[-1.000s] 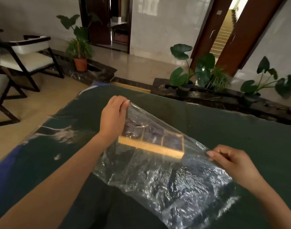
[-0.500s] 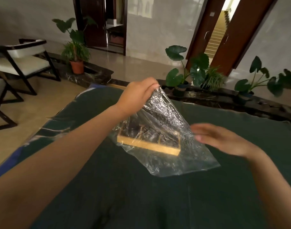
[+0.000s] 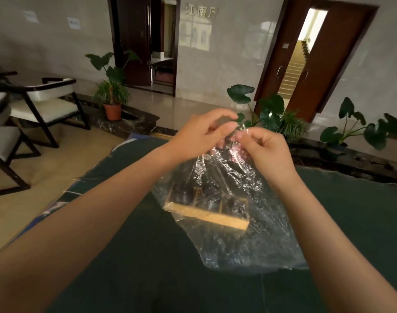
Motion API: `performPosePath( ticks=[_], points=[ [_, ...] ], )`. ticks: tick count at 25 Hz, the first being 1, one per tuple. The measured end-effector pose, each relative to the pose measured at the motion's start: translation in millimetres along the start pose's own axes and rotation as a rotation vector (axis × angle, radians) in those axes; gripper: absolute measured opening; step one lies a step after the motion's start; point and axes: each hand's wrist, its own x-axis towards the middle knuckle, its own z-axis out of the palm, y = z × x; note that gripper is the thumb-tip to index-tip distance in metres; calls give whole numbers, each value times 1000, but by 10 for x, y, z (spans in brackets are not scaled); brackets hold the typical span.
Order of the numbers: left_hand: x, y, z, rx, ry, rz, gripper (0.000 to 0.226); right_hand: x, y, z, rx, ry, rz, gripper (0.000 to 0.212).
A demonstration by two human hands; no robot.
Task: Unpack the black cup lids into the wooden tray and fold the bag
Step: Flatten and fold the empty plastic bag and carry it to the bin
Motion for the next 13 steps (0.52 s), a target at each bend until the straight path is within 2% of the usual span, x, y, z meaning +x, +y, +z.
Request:
performPosePath(
  ticks=[3,4,6,8,13],
  points=[
    [-231,-184,-247,128,-267,-130,42,-49,-37,-127,116,154,66,20],
    [-322,-277,-333,190,-358,-175,39,-60,-25,-191,158,206,96,20],
    [-481,-430,-461,193,-461,-237,18,-94,33,-333,216,296,155,21],
    [-578,-499,-540,22,-386,-309,6,-145,111,-441,230,335,183,20],
    [-627,-535,-517,-205,-121,-412,13,-331,370,-470,289,399,222,21]
  ],
)
